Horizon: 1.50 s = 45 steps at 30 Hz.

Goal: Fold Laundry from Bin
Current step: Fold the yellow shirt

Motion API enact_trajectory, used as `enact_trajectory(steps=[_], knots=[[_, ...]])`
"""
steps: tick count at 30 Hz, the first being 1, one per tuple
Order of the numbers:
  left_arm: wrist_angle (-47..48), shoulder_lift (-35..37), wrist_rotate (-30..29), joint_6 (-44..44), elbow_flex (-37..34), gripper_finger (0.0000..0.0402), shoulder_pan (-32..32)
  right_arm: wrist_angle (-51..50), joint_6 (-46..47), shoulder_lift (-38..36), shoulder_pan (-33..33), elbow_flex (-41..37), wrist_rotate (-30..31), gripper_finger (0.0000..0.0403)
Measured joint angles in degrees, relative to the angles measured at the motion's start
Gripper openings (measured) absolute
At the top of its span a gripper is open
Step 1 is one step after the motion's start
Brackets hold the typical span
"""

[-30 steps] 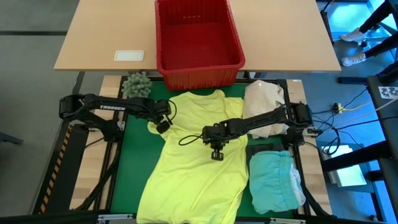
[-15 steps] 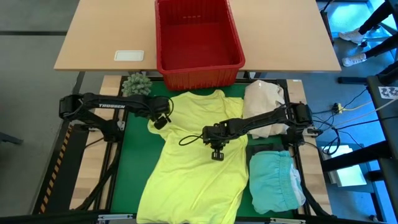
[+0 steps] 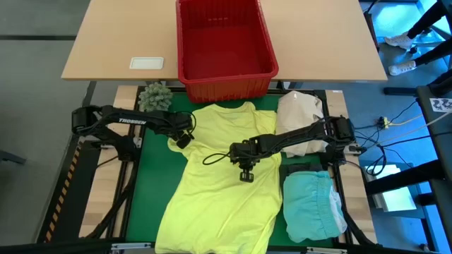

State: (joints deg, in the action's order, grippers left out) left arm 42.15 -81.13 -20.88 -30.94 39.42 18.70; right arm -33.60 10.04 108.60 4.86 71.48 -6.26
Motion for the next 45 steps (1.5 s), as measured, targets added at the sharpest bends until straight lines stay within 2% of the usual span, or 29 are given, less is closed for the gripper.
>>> enact_trajectory(steps=[7,13,21,24,31,39,45], knots=[[-2.6,-5.8,-1.8,0.0,0.2,0.0124,0.1,0.3,-0.5,0.0,0.0,0.0,0.0,0.0003],[-2.2,-8.4,-7.5,-0.2,0.3,0.0123,0.4,0.1,-0.5,0.0,0.0,0.0,-0.5,0.0003],[9.4,-8.6,-13.8,-4.7,1.9,0.0110,1.2,-3.5,-0.6,0.0,0.0,0.0,-1.0,0.0003],[11.8,-8.6,-14.2,-5.8,1.9,0.0097,2.0,-6.6,-0.6,0.0,0.0,0.0,-1.0,0.0003],[11.1,-8.6,-14.5,-4.7,2.0,0.0079,2.4,-11.9,0.0,0.0,0.0,0.0,-1.0,0.0003],[9.8,-8.5,-15.6,-4.2,4.6,0.0078,0.6,-10.8,0.1,0.0,0.0,0.0,-0.9,0.0003],[6.0,-8.8,-14.1,-1.9,4.7,0.0078,0.8,-10.3,0.1,0.0,0.0,0.0,-0.9,0.0003]])
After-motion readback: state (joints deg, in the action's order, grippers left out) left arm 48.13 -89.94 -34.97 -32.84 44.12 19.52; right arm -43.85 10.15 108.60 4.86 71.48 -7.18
